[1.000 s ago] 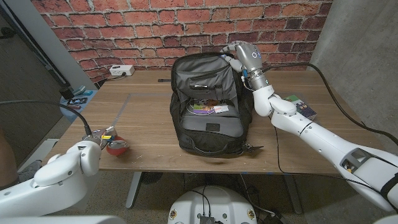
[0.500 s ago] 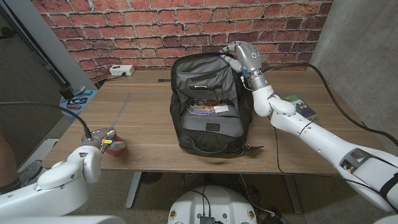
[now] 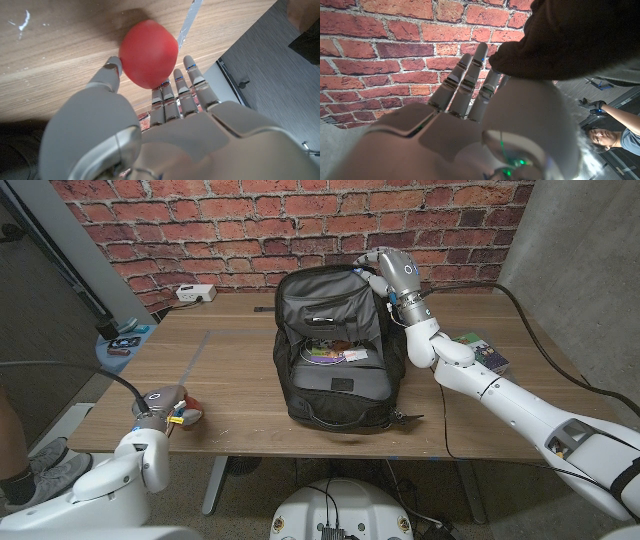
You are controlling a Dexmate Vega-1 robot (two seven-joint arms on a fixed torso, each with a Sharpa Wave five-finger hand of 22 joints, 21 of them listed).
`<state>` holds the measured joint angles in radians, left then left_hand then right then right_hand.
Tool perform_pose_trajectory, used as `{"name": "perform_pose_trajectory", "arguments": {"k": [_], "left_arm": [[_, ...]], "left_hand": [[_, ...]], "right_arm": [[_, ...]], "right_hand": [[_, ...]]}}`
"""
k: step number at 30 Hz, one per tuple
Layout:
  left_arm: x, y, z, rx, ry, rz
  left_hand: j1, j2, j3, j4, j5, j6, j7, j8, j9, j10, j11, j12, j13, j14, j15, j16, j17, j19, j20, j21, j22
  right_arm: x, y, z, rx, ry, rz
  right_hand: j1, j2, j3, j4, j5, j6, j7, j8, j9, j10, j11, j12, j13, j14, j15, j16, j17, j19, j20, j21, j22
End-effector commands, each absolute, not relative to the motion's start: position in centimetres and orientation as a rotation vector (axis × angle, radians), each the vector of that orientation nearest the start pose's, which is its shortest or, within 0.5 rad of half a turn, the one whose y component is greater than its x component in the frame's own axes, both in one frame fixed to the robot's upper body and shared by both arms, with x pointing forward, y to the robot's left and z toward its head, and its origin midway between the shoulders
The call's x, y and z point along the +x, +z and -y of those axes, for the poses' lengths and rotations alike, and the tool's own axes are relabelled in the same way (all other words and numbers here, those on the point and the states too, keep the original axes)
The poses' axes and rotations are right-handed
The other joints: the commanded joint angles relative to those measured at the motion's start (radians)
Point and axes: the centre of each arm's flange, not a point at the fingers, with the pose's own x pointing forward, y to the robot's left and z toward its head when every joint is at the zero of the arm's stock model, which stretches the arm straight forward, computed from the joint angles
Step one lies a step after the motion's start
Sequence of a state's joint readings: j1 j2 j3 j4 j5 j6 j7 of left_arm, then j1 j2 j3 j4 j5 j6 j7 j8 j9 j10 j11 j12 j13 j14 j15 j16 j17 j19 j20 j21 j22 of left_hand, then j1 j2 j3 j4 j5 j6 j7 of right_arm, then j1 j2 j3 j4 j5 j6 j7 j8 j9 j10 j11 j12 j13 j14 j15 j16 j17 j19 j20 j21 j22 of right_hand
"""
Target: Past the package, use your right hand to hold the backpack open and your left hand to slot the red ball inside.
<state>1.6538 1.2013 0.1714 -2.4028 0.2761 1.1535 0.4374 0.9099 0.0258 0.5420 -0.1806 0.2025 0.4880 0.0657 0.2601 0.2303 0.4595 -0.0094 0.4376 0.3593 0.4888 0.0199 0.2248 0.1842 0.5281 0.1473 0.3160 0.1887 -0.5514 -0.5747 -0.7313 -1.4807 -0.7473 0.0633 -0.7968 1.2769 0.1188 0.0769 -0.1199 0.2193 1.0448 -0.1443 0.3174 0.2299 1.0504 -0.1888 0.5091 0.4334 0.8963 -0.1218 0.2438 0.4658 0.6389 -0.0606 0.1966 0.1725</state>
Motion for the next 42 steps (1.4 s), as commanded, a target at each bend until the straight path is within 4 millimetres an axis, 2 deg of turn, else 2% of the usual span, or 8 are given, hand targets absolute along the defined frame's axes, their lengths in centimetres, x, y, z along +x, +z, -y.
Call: {"name": "perform_pose_trajectory", "arguments": {"k": [1,5,17,18,23,24,31,42], "left_arm": [[43.0,-13.0,-36.8,1.405,0.571,0.039],[43.1,-13.0,-36.8,1.394,0.576,0.052],[43.1,-11.9,-36.2,1.402,0.592,0.093],[43.1,-11.8,-36.2,1.401,0.597,0.104],[43.0,-11.5,-35.8,1.395,0.616,0.146],[43.1,-11.4,-35.6,1.394,0.616,0.153],[42.9,-10.2,-34.3,1.391,0.618,0.195],[43.0,-8.7,-33.1,1.383,0.601,0.228]], "left_hand": [[0.034,0.008,-0.006,0.004,0.008,0.043,-0.007,0.020,0.009,0.049,-0.028,0.031,0.022,0.059,-0.023,0.019,0.009,0.039,-0.017,0.016,0.003],[0.063,0.019,-0.013,0.005,0.012,0.088,-0.009,0.038,0.013,0.087,-0.039,0.055,0.038,0.108,-0.045,0.038,0.018,0.069,-0.030,0.027,0.003],[0.110,0.035,-0.033,0.003,0.023,0.158,-0.020,0.070,0.025,0.152,-0.065,0.095,0.068,0.177,-0.085,0.074,0.039,0.103,-0.055,0.040,0.004],[0.116,0.038,-0.036,0.004,0.024,0.172,-0.024,0.077,0.027,0.164,-0.074,0.102,0.072,0.187,-0.094,0.080,0.044,0.111,-0.060,0.044,0.004],[0.163,0.049,-0.053,0.001,0.033,0.216,-0.034,0.105,0.039,0.206,-0.086,0.129,0.098,0.239,-0.125,0.124,0.080,0.139,-0.078,0.059,0.006],[0.175,0.051,-0.060,0.001,0.035,0.224,-0.034,0.111,0.043,0.217,-0.089,0.136,0.105,0.251,-0.129,0.137,0.092,0.156,-0.091,0.067,0.007],[0.188,0.054,-0.068,0.004,0.039,0.238,-0.040,0.121,0.048,0.229,-0.091,0.145,0.116,0.269,-0.132,0.152,0.105,0.165,-0.105,0.074,0.008],[0.184,0.052,-0.072,0.012,0.046,0.239,-0.044,0.126,0.055,0.230,-0.095,0.151,0.129,0.264,-0.136,0.143,0.104,0.158,-0.108,0.075,0.009]], "right_arm": [[57.6,10.8,15.7,-1.131,-0.458,1.390],[57.6,10.8,15.7,-1.134,-0.456,1.386],[58.1,11.1,16.0,-1.118,-0.455,1.383],[58.1,11.2,16.1,-1.116,-0.453,1.384],[58.1,11.5,16.3,-1.113,-0.450,1.386],[58.1,11.6,16.4,-1.113,-0.449,1.384],[58.2,11.9,16.7,-1.109,-0.442,1.386],[58.7,12.1,17.0,-1.101,-0.440,1.387]], "right_hand": [[0.011,0.021,-0.005,-0.002,0.003,0.009,0.002,0.003,0.006,0.021,-0.010,0.007,0.004,0.008,-0.120,-0.002,0.005,0.012,-0.134,0.005,0.002],[0.011,0.021,-0.005,-0.002,0.003,0.009,0.000,0.003,0.006,0.021,-0.010,0.007,0.005,0.008,-0.120,-0.003,0.005,0.012,-0.134,0.005,0.002],[0.011,0.021,-0.006,-0.002,0.003,0.012,0.001,0.003,0.006,0.021,-0.011,0.006,0.005,0.008,-0.120,-0.005,0.005,0.012,-0.134,0.004,0.002],[0.011,0.021,-0.006,-0.002,0.003,0.012,0.001,0.003,0.006,0.022,-0.011,0.006,0.005,0.008,-0.120,-0.005,0.005,0.012,-0.134,0.004,0.002],[0.011,0.022,-0.006,-0.002,0.003,0.012,0.001,0.003,0.006,0.022,-0.010,0.005,0.005,0.009,-0.120,-0.005,0.006,0.012,-0.134,0.004,0.002],[0.011,0.022,-0.007,-0.002,0.003,0.011,0.001,0.002,0.006,0.023,-0.010,0.005,0.004,0.009,-0.120,-0.006,0.006,0.012,-0.134,0.004,0.002],[0.011,0.021,-0.007,-0.002,0.003,0.011,0.001,0.002,0.006,0.023,-0.010,0.004,0.005,0.010,-0.120,-0.007,0.006,0.013,-0.134,0.004,0.002],[0.012,0.021,-0.008,-0.003,0.003,0.011,0.002,0.001,0.007,0.024,-0.010,0.002,0.005,0.011,-0.120,-0.008,0.008,0.013,-0.134,0.004,0.002]]}}
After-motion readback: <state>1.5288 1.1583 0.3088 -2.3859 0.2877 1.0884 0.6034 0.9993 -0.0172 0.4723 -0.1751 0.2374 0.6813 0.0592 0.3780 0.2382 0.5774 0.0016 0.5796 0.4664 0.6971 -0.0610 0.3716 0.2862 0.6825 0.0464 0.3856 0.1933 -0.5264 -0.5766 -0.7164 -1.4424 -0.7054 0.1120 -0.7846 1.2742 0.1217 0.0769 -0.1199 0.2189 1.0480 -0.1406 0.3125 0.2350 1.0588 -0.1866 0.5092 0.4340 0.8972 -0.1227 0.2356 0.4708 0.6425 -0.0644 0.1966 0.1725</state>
